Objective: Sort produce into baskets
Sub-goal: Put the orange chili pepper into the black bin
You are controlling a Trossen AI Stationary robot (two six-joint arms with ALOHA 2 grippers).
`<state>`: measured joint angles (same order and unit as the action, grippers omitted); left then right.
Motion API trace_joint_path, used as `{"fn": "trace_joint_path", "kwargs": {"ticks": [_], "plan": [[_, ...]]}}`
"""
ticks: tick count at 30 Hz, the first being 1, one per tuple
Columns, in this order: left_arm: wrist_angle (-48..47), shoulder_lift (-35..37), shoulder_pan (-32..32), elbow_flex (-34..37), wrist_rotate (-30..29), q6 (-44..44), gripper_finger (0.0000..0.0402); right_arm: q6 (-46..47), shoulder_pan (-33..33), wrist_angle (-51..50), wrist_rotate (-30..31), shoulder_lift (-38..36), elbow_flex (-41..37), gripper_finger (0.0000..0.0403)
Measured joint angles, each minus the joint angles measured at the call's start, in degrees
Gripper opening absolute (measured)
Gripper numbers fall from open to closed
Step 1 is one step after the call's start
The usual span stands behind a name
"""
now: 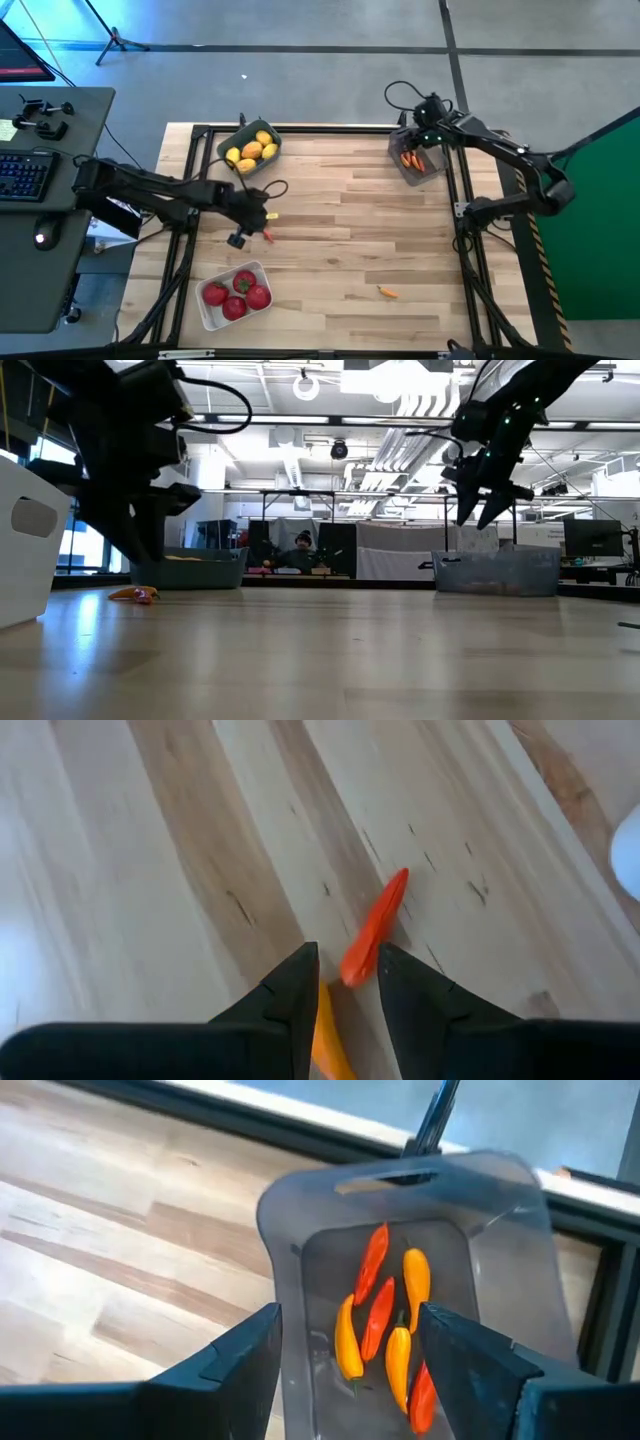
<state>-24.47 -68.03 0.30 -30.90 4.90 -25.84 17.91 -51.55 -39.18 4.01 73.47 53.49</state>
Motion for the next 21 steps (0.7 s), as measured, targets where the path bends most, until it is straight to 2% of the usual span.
{"fn": "trace_joint_path", "kwargs": {"ticks": [13, 21], "plan": [[3.72, -11.41, -1.55, -0.03, -0.16, -2.9, 0.0093, -1.34, -0.04, -0.02, 0.04, -3.38, 0.0, 0.0225], [4.0, -13.44, -1.57, -0.97, -0.61, -1.76, 0.0059, -4.4, -0.04, -0.02, 0.03, -3.38, 0.0, 0.0225]]}}
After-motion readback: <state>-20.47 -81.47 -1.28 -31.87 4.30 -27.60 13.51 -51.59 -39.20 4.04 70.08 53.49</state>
